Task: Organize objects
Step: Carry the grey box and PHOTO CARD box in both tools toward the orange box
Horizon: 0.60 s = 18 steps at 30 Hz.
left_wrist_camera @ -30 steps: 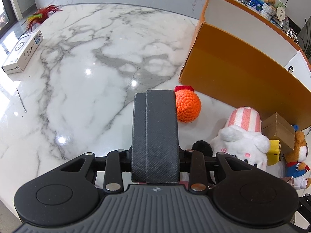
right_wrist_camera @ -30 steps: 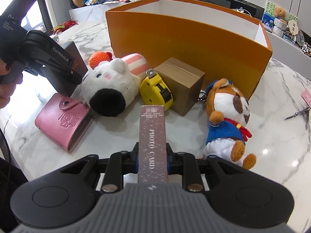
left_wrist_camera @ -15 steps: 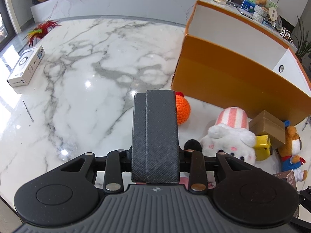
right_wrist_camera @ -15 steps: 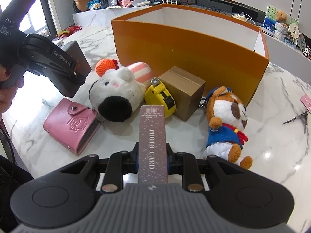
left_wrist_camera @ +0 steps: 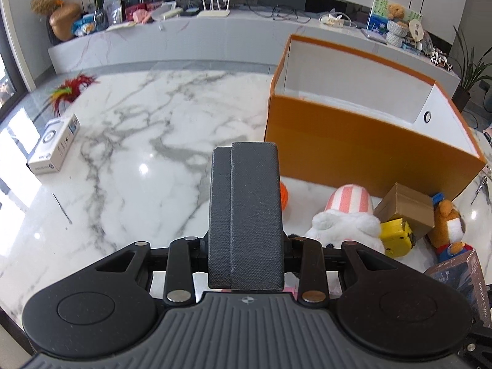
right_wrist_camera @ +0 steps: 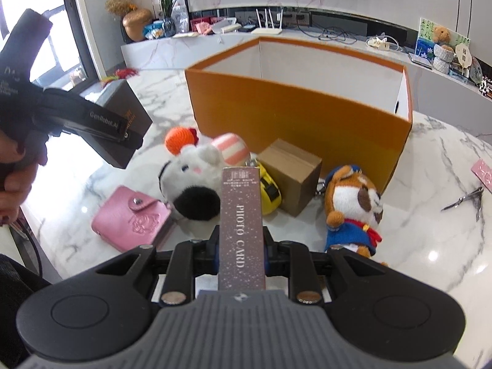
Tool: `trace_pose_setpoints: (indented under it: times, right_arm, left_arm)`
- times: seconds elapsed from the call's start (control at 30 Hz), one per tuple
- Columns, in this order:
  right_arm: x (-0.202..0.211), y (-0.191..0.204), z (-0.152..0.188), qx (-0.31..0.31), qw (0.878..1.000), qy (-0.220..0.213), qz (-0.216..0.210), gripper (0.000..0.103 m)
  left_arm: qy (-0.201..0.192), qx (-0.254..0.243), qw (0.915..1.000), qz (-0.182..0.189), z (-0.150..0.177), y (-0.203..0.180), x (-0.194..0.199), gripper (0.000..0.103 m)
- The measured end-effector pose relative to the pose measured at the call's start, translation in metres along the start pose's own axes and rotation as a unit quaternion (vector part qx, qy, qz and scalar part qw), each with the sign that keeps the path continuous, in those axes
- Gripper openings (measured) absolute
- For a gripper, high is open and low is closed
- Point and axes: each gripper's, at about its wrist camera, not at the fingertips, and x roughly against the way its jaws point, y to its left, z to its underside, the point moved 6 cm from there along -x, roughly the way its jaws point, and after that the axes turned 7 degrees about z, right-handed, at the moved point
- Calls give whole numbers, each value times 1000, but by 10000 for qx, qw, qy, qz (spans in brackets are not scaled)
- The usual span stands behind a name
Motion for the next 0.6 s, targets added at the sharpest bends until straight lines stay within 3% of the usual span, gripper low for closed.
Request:
trace_pose_setpoints:
  times: [0.17, 0.37, 0.5, 0.6]
  right_arm:
    - [21, -4, -23, -206, 9990, -369, -135, 24]
    - [40, -35, -99, -633, 9918, -1111, -46, 24]
    - [21, -64, -144, -879, 9868, -1339, 231, 24]
    - [-8, -85, -152, -1110, 9835, -1345, 481, 24]
  left_arm:
    - [-268, 110, 9994, 200, -19, -3, 21, 39]
    - [-648, 133, 9962, 572, -91, -27, 35, 39]
    - [-664, 95, 9941, 855, -135, -49, 9, 39]
    - [-561, 187, 9919, 1128, -149, -58, -28, 39]
